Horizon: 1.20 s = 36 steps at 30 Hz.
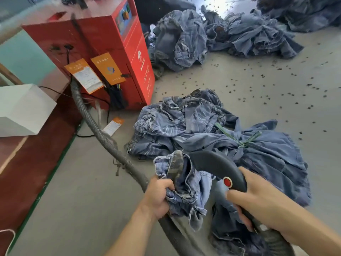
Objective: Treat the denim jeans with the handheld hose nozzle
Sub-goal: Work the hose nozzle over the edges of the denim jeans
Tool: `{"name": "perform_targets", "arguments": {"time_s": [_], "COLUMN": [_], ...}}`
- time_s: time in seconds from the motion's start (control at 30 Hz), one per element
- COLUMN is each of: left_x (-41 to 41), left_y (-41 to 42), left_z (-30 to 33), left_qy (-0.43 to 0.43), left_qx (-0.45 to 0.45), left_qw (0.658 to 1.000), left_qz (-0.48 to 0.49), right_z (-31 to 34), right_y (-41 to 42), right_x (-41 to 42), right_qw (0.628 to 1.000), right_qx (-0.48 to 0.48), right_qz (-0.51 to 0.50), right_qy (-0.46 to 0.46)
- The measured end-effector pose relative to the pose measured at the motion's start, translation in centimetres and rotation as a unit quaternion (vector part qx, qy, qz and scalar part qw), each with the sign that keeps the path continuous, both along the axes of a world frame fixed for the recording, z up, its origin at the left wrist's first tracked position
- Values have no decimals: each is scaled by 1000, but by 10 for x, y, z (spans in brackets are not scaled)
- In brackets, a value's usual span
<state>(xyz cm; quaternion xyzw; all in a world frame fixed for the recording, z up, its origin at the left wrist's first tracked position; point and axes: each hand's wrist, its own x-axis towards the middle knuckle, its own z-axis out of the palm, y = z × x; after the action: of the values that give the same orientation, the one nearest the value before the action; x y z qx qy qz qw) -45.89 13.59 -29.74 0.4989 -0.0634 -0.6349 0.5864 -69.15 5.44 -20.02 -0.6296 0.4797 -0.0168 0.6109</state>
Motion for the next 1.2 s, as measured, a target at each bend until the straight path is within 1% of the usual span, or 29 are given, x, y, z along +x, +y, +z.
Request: {"name": "perform_targets", "arguments": {"time_s": [0.07, 0.13, 0.2, 0.3, 0.37, 0.4, 0.5, 0.53, 0.6, 0.67, 0.73, 0.8, 0.87, 0.93, 1.03, 1.1, 1.17, 1.2], "left_x": [-2, -1, 4, 5, 4, 5, 7, 7, 2, -1, 4, 10, 14, 12, 6, 8, 13, 16], "left_y": [-2, -1, 0, 3, 2, 1, -2, -2, 0, 3, 3, 1, -2, -3, 1, 2, 2, 1], "left_z": [-2, -5, -5, -6, -6, -6, -5, -6, -6, -7, -10, -15, -17, -17, -18, -19, -21, -21], "left_qy": [-15, -29, -47, -69, -80, -89, -116, -122, -135, -136, -128, -134, -153, -165, -161, -153, -145, -145], "left_qx": [-4, -3, 10, 35, 42, 45, 57, 60, 65, 62, 65, 75, 73, 62, 55, 52, 60, 62], "left_qw": [1000, 1000, 999, 997, 996, 995, 992, 991, 987, 986, 987, 987, 985, 983, 980, 981, 984, 985], "left_qz": [0, 4, 0, -21, -16, -7, -9, -19, -53, -77, -72, -49, -36, -49, -104, -104, -78, -67], "right_z": [-4, -9, -13, -13, -11, -9, -5, -5, -9, -10, -8, -5, -2, -5, -14, -14, -12, -10], "right_y": [0, -4, -8, -16, -20, -20, -13, -13, -18, -27, -31, -26, -16, -13, -23, -27, -21, -16], "right_x": [10, 21, 26, 18, 4, -3, -4, 1, 12, 14, 3, -10, -13, -4, 12, 8, -3, -8], "right_qw": [999, 1000, 999, 996, 994, 994, 993, 993, 993, 989, 985, 986, 985, 982, 977, 972, 975, 979], "right_qx": [-6, 12, 25, -3, 18, 45, 113, 113, 98, 115, 121, 121, 152, 177, 184, 182, 162, 158], "right_qz": [28, 17, -10, -77, -96, -84, 5, 14, -18, -76, -105, -85, -29, -7, -78, -120, -120, -99], "right_qy": [13, 0, -28, -42, -56, -59, -43, -45, -59, -63, -69, -78, -72, -65, -71, -84, -90, -86]}}
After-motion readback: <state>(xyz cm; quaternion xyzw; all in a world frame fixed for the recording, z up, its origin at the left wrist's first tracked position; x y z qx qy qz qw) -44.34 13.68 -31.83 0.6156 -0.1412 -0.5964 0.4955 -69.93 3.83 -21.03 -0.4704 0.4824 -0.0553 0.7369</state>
